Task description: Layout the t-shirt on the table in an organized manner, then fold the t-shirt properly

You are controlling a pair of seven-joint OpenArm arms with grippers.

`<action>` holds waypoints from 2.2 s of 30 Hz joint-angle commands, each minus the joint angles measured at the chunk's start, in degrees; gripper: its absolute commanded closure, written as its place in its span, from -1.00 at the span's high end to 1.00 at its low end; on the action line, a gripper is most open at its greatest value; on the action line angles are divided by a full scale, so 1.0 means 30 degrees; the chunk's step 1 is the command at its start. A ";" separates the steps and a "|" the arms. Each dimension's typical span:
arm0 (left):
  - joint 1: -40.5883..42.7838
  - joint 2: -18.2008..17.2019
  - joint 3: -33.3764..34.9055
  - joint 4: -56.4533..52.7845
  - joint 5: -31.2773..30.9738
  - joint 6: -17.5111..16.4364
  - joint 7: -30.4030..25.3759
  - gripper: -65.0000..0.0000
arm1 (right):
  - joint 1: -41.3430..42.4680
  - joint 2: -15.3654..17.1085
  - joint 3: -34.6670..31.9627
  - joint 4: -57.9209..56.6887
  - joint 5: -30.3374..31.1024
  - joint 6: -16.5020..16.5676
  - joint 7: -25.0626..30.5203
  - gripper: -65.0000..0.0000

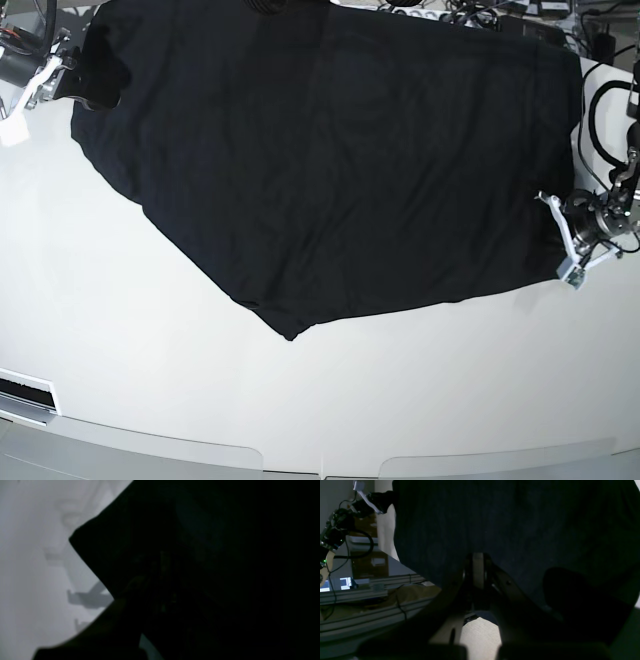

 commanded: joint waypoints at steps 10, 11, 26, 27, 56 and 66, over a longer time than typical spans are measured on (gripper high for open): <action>-0.2178 -0.0962 0.0605 0.0007 -0.0328 0.0925 0.0750 -1.00 | 0.0015 0.0321 0.0175 0.0291 0.0520 0.0099 0.0141 -1.00; -0.2412 -0.1049 0.0597 0.0007 -0.0597 0.0933 0.0809 -1.00 | 0.0058 0.0328 0.0175 0.0291 0.0520 0.0099 0.0141 -1.00; -0.4444 -0.1668 -0.5945 0.0036 -1.2947 -0.4645 1.0469 -1.00 | 0.5042 0.0328 0.0109 0.1042 0.0520 0.0099 0.0141 -1.00; -0.4437 -0.1676 -0.6368 0.0036 -1.4090 -0.4645 1.1344 -1.00 | 0.5632 0.0379 -0.0073 0.1035 0.0520 0.0099 0.0141 -1.00; -0.3905 -0.1566 -0.6827 0.0029 -1.7420 -0.4645 1.5336 -1.00 | 1.6910 0.0780 -0.9792 -1.3748 -1.2203 0.0099 0.7104 0.08; -0.3898 -0.1566 -0.6827 0.0029 -1.7420 -0.4645 1.5329 -1.00 | 1.7172 0.0306 -0.9799 -1.6378 -1.1781 0.0099 0.6645 0.07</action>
